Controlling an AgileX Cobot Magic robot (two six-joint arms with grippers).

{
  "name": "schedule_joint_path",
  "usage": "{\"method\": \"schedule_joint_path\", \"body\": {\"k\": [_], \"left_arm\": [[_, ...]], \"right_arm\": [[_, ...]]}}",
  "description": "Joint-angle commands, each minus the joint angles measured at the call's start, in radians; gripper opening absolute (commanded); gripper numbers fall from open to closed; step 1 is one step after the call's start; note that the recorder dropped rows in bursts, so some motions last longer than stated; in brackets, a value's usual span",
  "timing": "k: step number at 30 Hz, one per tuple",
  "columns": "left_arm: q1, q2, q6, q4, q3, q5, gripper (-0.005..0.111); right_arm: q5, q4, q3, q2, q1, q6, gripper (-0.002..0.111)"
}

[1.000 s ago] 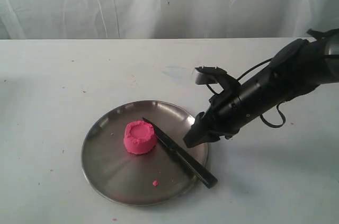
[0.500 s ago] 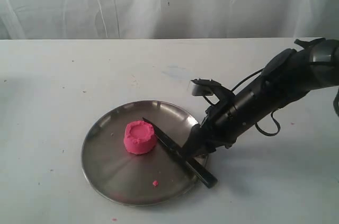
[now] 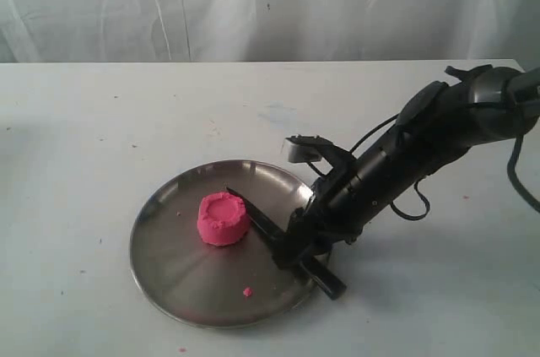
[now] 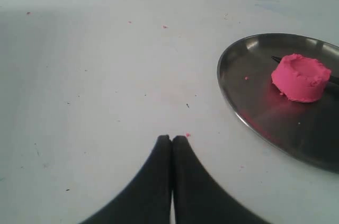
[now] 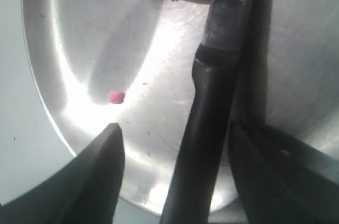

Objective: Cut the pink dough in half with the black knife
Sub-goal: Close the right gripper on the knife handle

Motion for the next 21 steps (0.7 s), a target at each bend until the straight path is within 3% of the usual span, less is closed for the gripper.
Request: {"method": "schedule_joint_path", "body": {"k": [1,13,21], "left_arm": [[0.002,-0.005,0.000,-0.006,0.004,-0.002,0.000],[0.002,-0.005,0.000,-0.006,0.004,-0.002,0.000],[0.002,-0.005,0.000,-0.006,0.004,-0.002,0.000]], "right_arm": [[-0.001,-0.015,-0.003,0.002,0.002,0.015,0.054],[-0.020,-0.085,-0.003,0.002,0.002,0.136,0.049],[-0.063,-0.094,-0.003,0.002,0.002,0.189,0.025]]}}
